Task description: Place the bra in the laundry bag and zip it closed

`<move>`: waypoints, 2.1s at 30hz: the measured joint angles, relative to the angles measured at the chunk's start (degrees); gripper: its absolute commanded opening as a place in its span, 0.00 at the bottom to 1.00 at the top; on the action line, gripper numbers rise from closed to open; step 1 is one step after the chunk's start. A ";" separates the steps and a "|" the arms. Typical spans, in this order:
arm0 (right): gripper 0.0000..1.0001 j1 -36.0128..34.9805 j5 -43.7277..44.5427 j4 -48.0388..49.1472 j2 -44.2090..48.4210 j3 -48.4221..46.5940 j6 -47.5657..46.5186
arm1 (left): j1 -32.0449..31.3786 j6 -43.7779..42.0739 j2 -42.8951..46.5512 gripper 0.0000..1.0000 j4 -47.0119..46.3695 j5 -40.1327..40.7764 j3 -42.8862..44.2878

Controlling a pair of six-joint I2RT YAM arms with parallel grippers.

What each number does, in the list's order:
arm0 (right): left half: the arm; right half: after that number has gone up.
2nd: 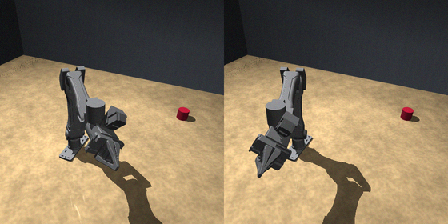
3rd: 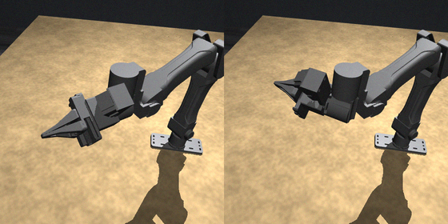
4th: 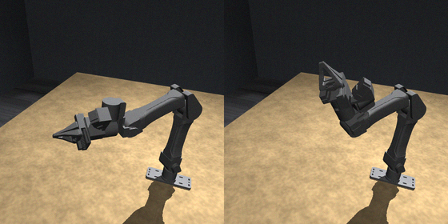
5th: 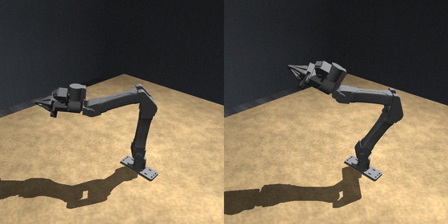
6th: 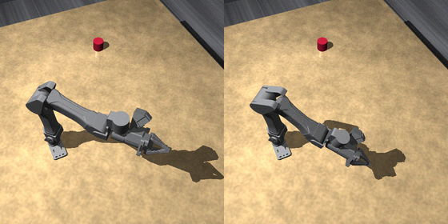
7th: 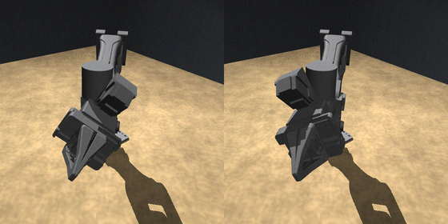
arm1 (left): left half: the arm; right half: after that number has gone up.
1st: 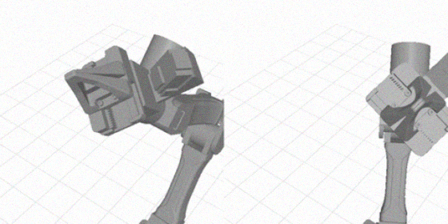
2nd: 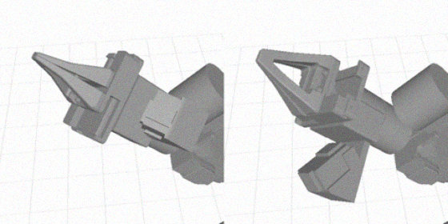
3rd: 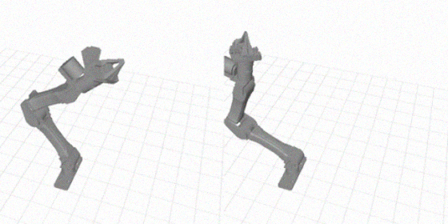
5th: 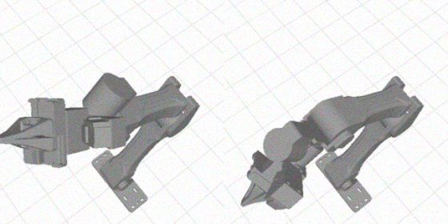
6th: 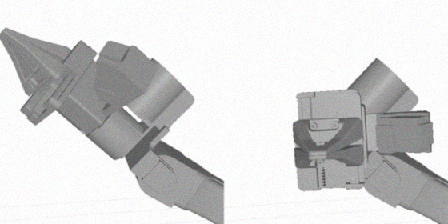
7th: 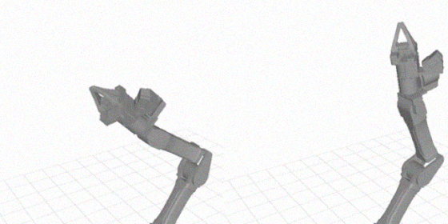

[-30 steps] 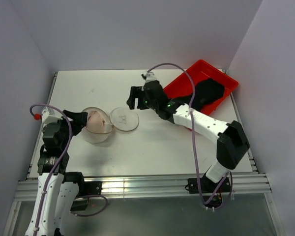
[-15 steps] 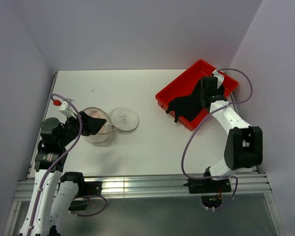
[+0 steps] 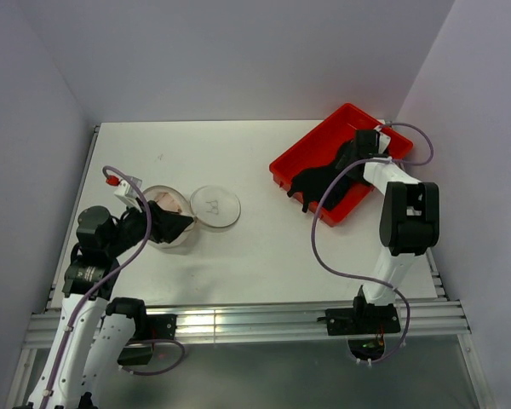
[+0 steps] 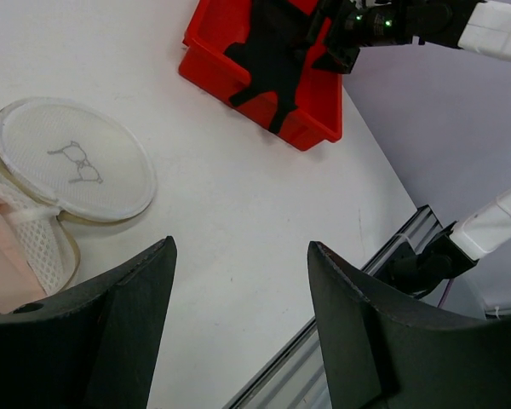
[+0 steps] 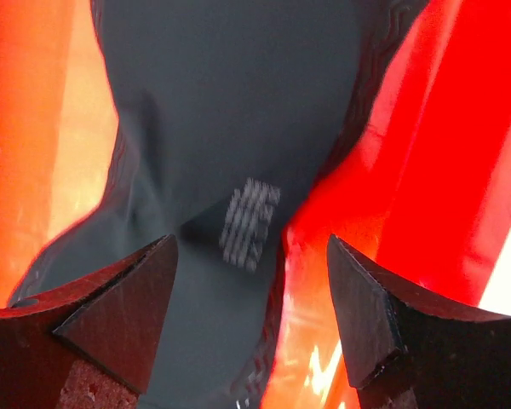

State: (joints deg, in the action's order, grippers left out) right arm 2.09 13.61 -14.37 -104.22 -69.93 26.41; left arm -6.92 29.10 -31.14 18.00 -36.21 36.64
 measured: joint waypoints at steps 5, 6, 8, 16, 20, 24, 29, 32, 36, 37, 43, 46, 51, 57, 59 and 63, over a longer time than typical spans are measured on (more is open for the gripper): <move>0.43 2.32 -3.41 -0.46 -3.82 -3.21 0.94 | -0.83 -0.46 0.31 0.68 -0.04 -0.02 0.00; 0.36 2.69 -4.31 -0.33 -3.98 -3.26 1.49 | -0.92 -0.57 0.37 0.68 -0.07 -0.02 0.00; 0.06 3.30 -6.03 -0.02 -3.89 -3.21 2.12 | -1.05 -0.66 0.37 0.68 -0.07 -0.02 0.00; 0.00 3.80 -11.43 8.17 4.39 3.91 4.17 | -1.16 -0.98 0.59 0.68 -0.07 0.00 0.00; 0.00 2.95 -12.41 10.51 16.33 8.13 4.15 | -1.16 -0.98 0.57 0.68 -0.09 0.00 -0.04; 0.00 -0.85 -12.96 11.85 28.26 8.35 3.45 | -1.16 -0.96 0.55 0.68 -0.09 0.00 -0.07; 0.00 -8.52 -16.26 10.82 42.32 8.20 1.81 | -1.16 -0.96 0.46 0.68 -0.09 0.00 -0.11; 0.00 -11.45 -19.30 8.35 48.50 7.76 0.85 | -1.16 -0.96 0.24 0.68 -0.13 0.00 -0.11; 0.00 -17.03 -23.28 4.76 54.64 8.07 -0.07 | -1.16 -0.96 -0.09 0.68 -0.13 0.00 -0.15; 0.00 -18.56 -23.89 4.31 55.87 8.98 -0.15 | -1.16 -0.94 -0.15 0.69 -0.15 0.00 -0.15; 0.59 -23.28 -27.04 3.15 59.76 25.59 1.27 | -1.16 -0.04 -1.01 0.70 -0.98 -0.13 -0.46; 0.68 -23.34 -25.92 -0.50 57.11 32.13 1.42 | -1.20 1.73 -2.14 0.72 -2.69 -1.05 -1.18; 0.68 -23.34 -24.68 -4.39 57.81 35.43 1.84 | -4.11 4.35 -5.88 0.73 -4.92 -0.39 -1.66; 0.59 -23.76 -23.61 -2.38 58.88 35.34 1.86 | -17.57 7.54 -12.24 0.68 -8.28 7.34 -1.49; 0.56 -24.41 -23.43 -1.53 58.80 35.54 2.08 | -22.88 8.50 -16.26 0.66 -9.60 11.65 -1.07; 0.49 -26.36 -22.62 -0.17 58.82 36.09 2.27 | -29.03 10.29 -24.61 0.60 -11.78 19.80 0.48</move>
State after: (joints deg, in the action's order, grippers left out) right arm -24.27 -9.02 -14.55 -45.41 -33.85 28.69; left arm -35.94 39.40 -55.75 6.22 -16.40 37.12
